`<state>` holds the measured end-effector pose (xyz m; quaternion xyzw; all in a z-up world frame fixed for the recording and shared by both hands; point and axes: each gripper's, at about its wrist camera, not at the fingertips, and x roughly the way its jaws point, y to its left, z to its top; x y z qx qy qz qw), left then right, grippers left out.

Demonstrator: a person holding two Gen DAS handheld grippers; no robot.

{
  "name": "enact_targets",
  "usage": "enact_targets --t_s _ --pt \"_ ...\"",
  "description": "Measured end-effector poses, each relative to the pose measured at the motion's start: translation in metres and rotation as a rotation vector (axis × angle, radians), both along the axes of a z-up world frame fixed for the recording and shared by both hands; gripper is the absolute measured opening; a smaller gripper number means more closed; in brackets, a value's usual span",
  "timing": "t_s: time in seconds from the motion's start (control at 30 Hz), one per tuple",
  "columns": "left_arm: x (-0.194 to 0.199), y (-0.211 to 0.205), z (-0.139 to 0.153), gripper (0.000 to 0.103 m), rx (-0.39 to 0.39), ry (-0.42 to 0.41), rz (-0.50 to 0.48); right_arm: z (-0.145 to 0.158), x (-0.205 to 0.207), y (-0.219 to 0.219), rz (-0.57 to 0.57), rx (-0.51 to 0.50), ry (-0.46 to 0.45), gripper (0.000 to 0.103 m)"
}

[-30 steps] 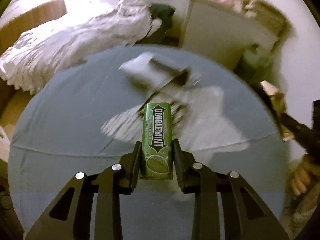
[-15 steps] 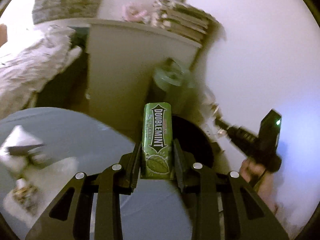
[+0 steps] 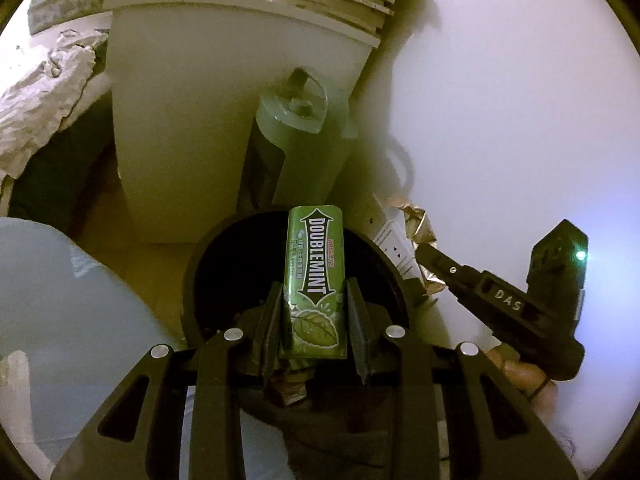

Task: Collect trash
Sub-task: 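Carry the Doublemint pack and paper scrap over the black bin and open both tools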

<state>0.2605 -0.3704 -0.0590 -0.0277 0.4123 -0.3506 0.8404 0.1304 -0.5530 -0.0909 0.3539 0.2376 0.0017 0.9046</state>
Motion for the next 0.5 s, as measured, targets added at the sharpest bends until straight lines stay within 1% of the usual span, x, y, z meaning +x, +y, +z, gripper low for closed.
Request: enact_targets --t_s 0.17,0.5 --pt "0.002 -0.009 -0.008 0.030 0.017 0.017 -0.011 0.000 -0.003 -0.009 -0.008 0.020 0.004 0.007" --pt "0.002 -0.015 -0.007 0.030 0.025 0.008 -0.024 0.003 -0.003 -0.008 -0.011 0.026 0.006 0.007"
